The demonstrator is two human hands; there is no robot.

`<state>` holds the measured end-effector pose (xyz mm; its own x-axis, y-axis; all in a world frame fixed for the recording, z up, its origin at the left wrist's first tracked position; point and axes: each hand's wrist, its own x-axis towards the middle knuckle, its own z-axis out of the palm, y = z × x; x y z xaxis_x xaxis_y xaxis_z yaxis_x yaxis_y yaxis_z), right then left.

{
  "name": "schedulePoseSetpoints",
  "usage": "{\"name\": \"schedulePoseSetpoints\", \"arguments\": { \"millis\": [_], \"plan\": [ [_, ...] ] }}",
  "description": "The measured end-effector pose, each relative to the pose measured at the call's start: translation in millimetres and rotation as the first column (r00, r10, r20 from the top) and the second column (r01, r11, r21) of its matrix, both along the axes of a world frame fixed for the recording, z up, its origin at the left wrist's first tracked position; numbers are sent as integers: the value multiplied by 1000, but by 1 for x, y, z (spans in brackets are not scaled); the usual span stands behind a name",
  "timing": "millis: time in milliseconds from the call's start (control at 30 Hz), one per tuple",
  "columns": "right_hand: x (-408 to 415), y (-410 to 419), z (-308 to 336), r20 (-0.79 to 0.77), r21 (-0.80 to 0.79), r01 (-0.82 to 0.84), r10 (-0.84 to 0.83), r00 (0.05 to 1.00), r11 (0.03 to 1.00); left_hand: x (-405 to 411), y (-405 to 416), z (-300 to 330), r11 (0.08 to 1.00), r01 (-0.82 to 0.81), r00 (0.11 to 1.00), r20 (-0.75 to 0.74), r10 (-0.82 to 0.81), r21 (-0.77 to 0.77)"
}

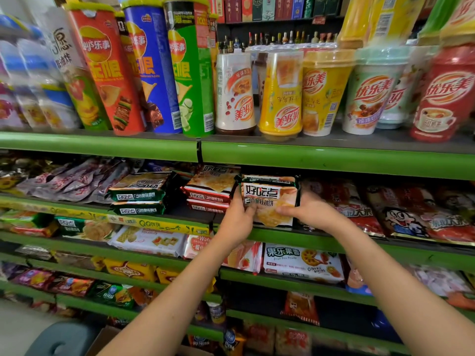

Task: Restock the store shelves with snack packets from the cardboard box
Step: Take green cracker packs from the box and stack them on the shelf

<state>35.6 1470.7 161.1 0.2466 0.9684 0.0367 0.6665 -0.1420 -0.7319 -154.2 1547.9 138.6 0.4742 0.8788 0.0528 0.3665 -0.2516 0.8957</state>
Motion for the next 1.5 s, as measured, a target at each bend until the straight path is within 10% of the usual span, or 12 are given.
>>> {"name": "schedulePoseSetpoints", "arguments": {
  "millis": [267,467,667,933,1500],
  "plan": [
    [6,32,19,39,-80,350,-348,937,933,44,17,37,993,-119,963,-239,121,25],
    [-2,37,25,106,-95,330,-320,942,939,65,34,52,996,-55,865,-495,79,63],
    [-6,9,25,265,-95,205,-174,948,974,29,18,49,918,131,929,-370,18,374],
    [-17,11,18,619,-142,257,-117,776,956,18,33,49,655,551,618,-781,97,517],
    [-11,29,7,620,-37,387,-282,732,921,54,51,39,604,619,620,-785,16,502]
  ]
}}
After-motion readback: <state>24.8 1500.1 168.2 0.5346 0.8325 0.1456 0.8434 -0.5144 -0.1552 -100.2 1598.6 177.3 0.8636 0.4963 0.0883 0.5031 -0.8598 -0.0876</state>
